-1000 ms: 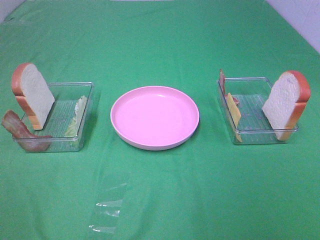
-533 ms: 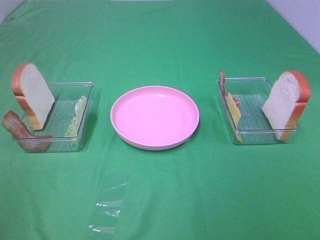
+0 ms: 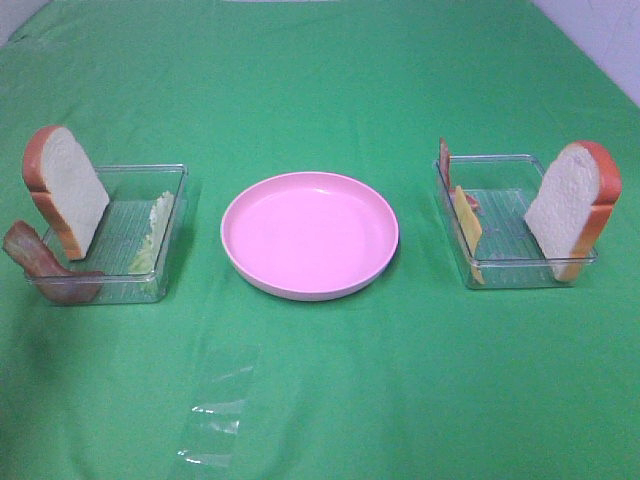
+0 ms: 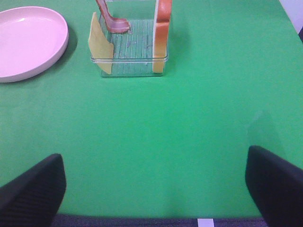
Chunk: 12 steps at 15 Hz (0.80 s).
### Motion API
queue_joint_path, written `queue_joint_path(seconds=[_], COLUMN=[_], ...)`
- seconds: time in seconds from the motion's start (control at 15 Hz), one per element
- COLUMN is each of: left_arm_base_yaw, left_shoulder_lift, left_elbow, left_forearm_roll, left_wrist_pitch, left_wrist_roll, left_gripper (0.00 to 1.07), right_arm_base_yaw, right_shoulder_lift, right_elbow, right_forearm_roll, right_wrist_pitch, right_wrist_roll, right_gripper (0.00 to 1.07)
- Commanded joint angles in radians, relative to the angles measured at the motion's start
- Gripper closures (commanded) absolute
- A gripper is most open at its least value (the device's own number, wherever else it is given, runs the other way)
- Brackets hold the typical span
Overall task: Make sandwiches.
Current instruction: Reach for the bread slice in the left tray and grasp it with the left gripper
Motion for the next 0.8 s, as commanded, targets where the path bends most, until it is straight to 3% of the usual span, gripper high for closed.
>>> queue_joint_path(seconds=[0.07, 0.27, 0.33, 0.8], left_arm_base_yaw=[-0.020, -0.059, -0.081, -0.140], left_shoulder_lift=[0.215, 0.435, 0.562, 0.819], left_elbow=[-0.176, -0.352, -0.469, -0.593], left_forearm_roll=[-0.040, -0.035, -0.044, -0.046], left_wrist_pitch=[0.071, 0.108, 0.108, 0.089], left_wrist_roll=[-0.018, -0.033, -0.045, -0.067], left_gripper=[0.04, 0.04, 0.04, 0.04], right_arm_base_yaw=[-0.005, -0.005, -0.005, -0.005], right_shoulder_lift=[-0.025, -0.025, -0.025, -0.025], right_elbow=[0.002, 0.002, 0.002, 0.002], right_forearm_roll=[0.001, 0.001, 0.001, 0.002], right_wrist_pitch=[-0.005, -0.005, -0.005, -0.005], right_wrist_roll=[-0.001, -0.001, -0.001, -0.001], right_gripper=[0.09, 0.09, 0.09, 0.09])
